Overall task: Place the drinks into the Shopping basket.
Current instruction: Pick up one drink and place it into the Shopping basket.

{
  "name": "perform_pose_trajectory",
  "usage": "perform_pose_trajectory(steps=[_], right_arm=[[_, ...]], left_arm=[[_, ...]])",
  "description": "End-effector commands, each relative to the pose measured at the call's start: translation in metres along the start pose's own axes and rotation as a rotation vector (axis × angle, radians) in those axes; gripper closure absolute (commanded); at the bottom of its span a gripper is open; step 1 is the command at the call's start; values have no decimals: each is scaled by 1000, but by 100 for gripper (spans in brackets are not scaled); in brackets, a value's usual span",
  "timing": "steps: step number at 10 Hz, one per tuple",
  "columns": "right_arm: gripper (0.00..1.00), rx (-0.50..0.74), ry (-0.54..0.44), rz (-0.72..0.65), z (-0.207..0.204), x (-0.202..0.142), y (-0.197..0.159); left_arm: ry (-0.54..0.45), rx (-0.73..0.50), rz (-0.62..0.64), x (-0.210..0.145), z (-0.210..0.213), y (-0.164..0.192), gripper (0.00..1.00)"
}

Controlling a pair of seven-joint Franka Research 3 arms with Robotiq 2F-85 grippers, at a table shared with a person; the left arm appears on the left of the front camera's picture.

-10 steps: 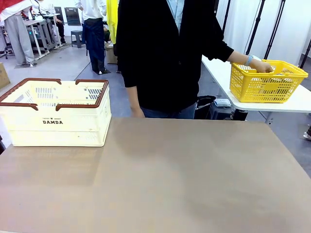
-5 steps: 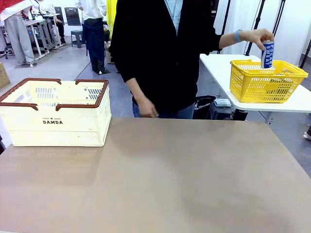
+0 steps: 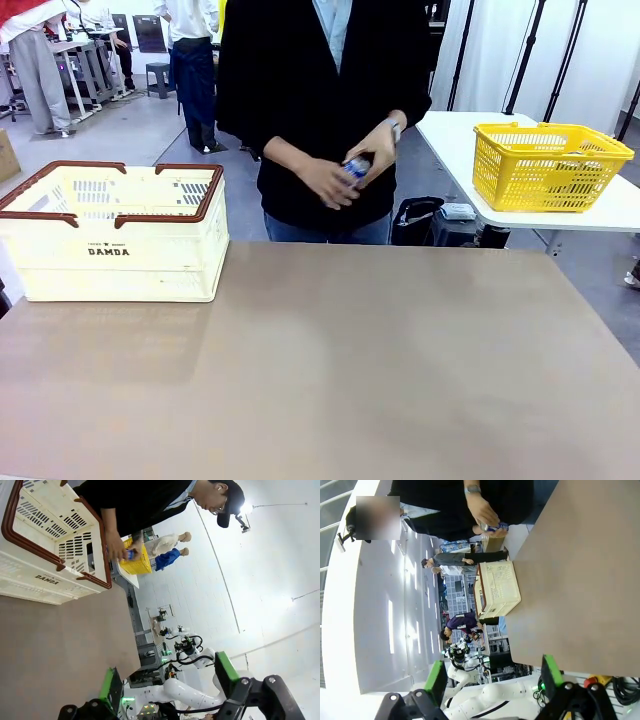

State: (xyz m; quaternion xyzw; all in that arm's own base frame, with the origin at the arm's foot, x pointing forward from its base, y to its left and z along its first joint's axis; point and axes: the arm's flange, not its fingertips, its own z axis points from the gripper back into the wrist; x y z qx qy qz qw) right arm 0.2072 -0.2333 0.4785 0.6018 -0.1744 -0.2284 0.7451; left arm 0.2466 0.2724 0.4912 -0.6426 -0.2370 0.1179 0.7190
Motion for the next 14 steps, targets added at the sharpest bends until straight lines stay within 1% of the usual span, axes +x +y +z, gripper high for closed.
perform_pose_trajectory(steps=[1, 14], right_arm=[[0, 21, -5, 14, 1, 1, 4], [0, 21, -5, 14, 1, 1, 4]], left_arm=[[10, -4, -18, -1, 2, -1, 0], [10, -4, -18, -1, 2, -1, 0]])
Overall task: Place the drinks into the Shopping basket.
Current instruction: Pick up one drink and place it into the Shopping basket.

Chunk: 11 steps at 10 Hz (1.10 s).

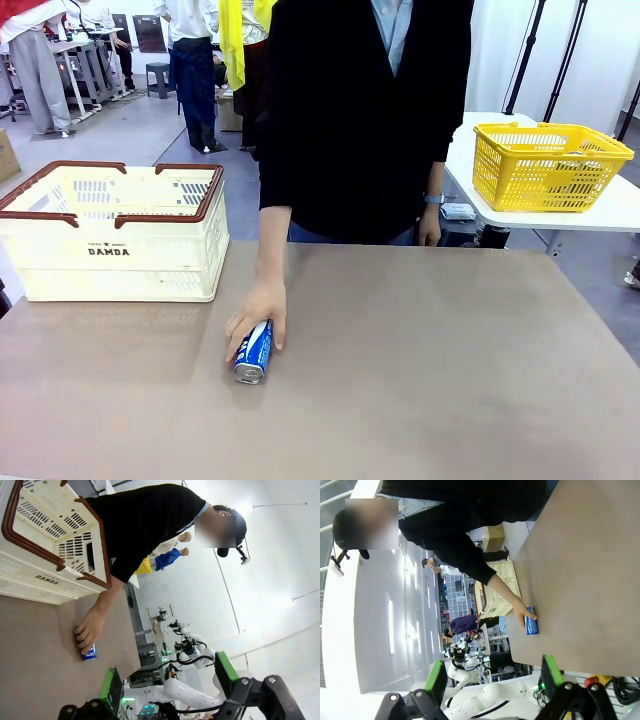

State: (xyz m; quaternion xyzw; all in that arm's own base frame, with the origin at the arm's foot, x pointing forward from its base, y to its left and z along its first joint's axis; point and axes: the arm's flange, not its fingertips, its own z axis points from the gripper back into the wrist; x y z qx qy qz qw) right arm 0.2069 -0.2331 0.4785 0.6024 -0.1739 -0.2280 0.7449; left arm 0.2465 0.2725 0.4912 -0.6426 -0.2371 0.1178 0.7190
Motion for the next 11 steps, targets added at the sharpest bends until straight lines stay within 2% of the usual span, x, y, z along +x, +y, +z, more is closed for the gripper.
perform_pose_trajectory(steps=[1, 7, 8, 10, 11], right_arm=[[0, 20, -6, 15, 1, 1, 4], [0, 20, -6, 15, 1, 1, 4], [0, 20, -6, 15, 1, 1, 4], [0, 20, -6, 15, 1, 1, 4], [0, 20, -6, 15, 1, 1, 4]], left_arm=[[10, -4, -18, -1, 2, -1, 0], [0, 0, 0, 0, 0, 0, 0], [60, -6, 26, -8, -13, -16, 0], [264, 183, 31, -32, -94, -59, 0], [385, 296, -19, -44, -147, -78, 0]])
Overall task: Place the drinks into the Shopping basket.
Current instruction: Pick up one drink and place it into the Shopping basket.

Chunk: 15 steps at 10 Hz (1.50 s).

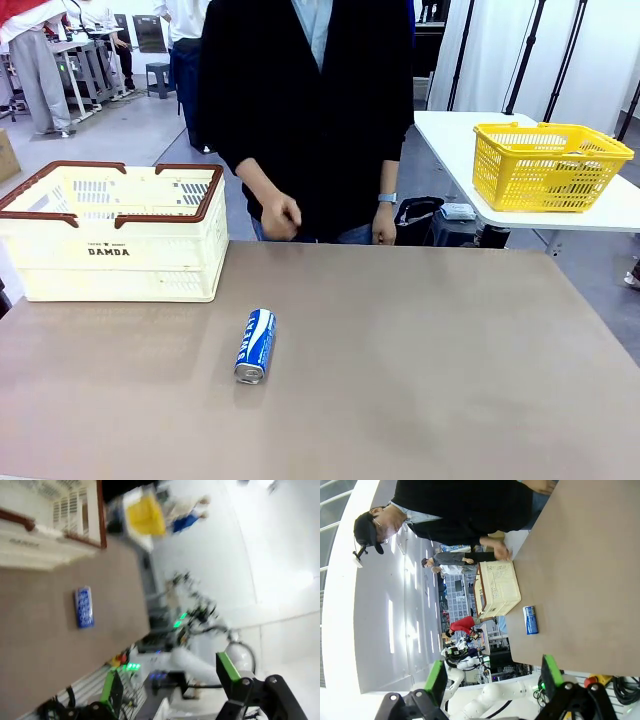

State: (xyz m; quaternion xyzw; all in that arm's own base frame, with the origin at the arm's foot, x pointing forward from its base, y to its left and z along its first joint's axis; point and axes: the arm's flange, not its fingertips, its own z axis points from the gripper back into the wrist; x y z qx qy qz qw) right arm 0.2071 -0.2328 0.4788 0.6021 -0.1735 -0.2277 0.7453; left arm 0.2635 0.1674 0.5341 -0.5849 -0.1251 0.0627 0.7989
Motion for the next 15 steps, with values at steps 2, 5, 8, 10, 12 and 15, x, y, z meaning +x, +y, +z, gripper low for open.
perform_pose_trajectory(steps=[2, 5, 8, 10, 12, 15], right_arm=[[0, 21, -7, 14, 2, 1, 4], [0, 21, -7, 14, 2, 1, 4], [0, 21, -7, 14, 2, 1, 4], [0, 21, -7, 14, 2, 1, 4], [0, 21, -7, 14, 2, 1, 4], [0, 21, -7, 14, 2, 1, 4]], left_arm=[[203, 253, -52, 9, -100, -51, 0], [45, 147, 81, 31, -21, -22, 0], [195, 227, -78, -1, -82, -50, 0], [373, 422, -170, -21, -188, -66, 0], [463, 624, -189, -35, -270, -63, 0], [473, 881, -284, -61, -374, -42, 0]])
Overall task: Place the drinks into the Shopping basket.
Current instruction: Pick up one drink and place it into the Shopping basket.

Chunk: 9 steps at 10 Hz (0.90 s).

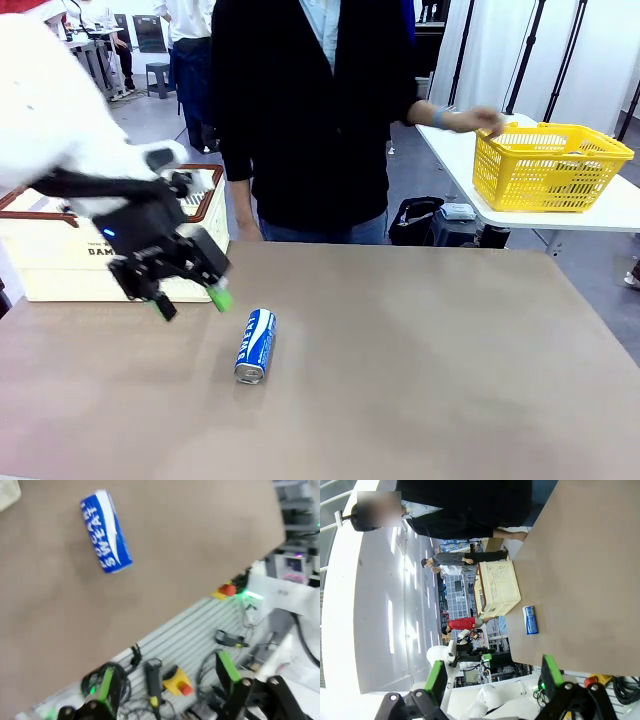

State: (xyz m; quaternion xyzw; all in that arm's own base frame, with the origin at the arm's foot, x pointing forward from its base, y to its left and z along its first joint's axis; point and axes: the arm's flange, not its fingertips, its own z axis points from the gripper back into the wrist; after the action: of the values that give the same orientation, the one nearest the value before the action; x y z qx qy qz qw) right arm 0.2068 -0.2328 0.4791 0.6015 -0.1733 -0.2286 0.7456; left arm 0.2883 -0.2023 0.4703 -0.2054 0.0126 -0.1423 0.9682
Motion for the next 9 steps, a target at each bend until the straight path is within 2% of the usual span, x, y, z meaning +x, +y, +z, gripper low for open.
perform_pose_trajectory(steps=[1, 2, 5, 6, 7, 9], right_arm=[[0, 23, -6, 15, 2, 2, 4], [0, 23, -6, 15, 2, 2, 4], [0, 23, -6, 15, 2, 2, 4], [0, 23, -6, 15, 2, 2, 4], [0, 23, -6, 15, 2, 2, 4], [0, 23, -6, 15, 2, 2, 4]], left_arm=[[72, 75, 29, 26, -32, 0, 0], [0, 0, 0, 0, 0, 0, 0], [0, 0, 0, 0, 0, 0, 0], [10, -1, -13, 10, -11, -3, 0], [-88, 105, 20, 25, -33, -15, 0], [-176, 168, 40, 41, -70, -23, 0]])
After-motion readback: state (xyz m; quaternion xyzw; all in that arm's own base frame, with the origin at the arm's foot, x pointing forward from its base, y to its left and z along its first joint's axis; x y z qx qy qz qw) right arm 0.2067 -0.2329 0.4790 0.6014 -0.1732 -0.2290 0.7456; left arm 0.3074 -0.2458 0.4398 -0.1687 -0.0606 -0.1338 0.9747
